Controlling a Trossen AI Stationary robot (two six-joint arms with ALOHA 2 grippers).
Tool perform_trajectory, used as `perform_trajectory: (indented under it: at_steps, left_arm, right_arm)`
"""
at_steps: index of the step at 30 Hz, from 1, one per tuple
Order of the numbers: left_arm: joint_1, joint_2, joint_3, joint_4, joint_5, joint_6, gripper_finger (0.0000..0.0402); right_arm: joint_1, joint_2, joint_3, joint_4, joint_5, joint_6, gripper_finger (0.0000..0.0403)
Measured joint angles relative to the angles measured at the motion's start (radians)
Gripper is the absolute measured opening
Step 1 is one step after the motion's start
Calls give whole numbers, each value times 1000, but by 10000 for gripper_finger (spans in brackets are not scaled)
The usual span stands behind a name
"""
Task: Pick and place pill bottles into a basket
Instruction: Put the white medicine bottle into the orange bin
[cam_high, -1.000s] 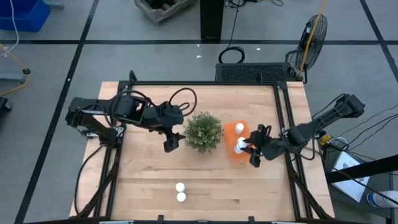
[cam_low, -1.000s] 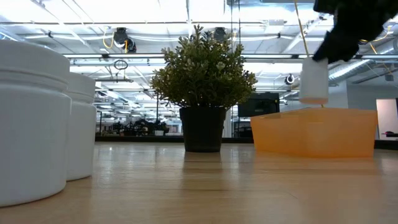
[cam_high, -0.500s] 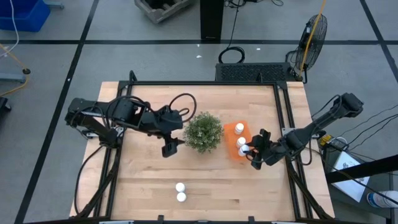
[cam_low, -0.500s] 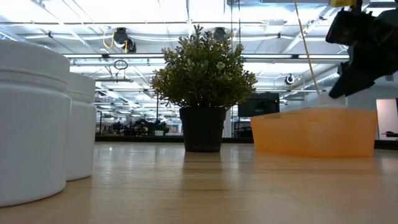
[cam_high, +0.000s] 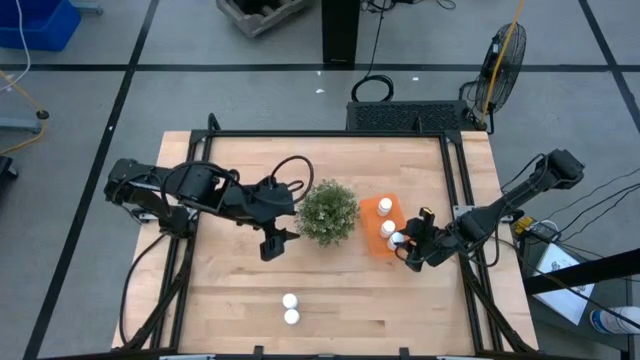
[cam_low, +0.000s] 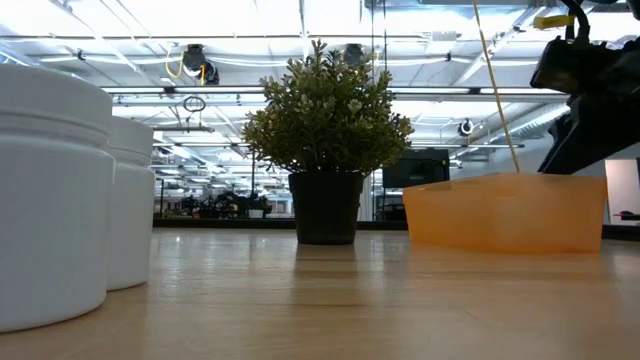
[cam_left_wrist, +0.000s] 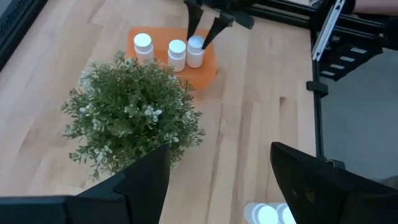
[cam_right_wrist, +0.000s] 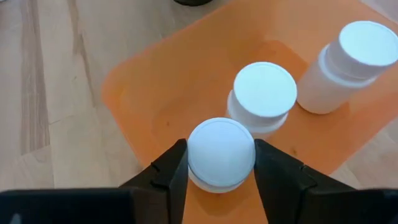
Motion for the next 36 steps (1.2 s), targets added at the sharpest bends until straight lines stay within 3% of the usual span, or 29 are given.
perform_trajectory:
  at_steps: [6, 10, 20, 24, 27, 31, 36]
  left_arm:
    - [-5, 0, 0, -2, 32, 3, 274]
    - [-5, 0, 0, -2, 54, 2, 279]
    - [-5, 0, 0, -6, 84, 75, 274]
    - [-33, 1, 0, -39, 174, 79, 276]
    - [-91, 14, 0, -87, 202, 81, 278]
    - [-202, 56, -3, -120, 141, 101, 274]
    - [-333, 76, -126, 31, 70, 218, 274]
  right_arm:
    - [-2, -1, 0, -12, -54, 23, 267]
    - [-2, -17, 2, 6, -101, 27, 304]
    - [-77, -116, 88, 2, -140, -120, 279]
    - [-122, -139, 162, -5, -233, -189, 267]
    - [-153, -141, 234, 8, -309, -213, 261]
    - [-177, -141, 302, 98, -393, -248, 259]
    - [-196, -142, 346, 251, -420, -304, 262]
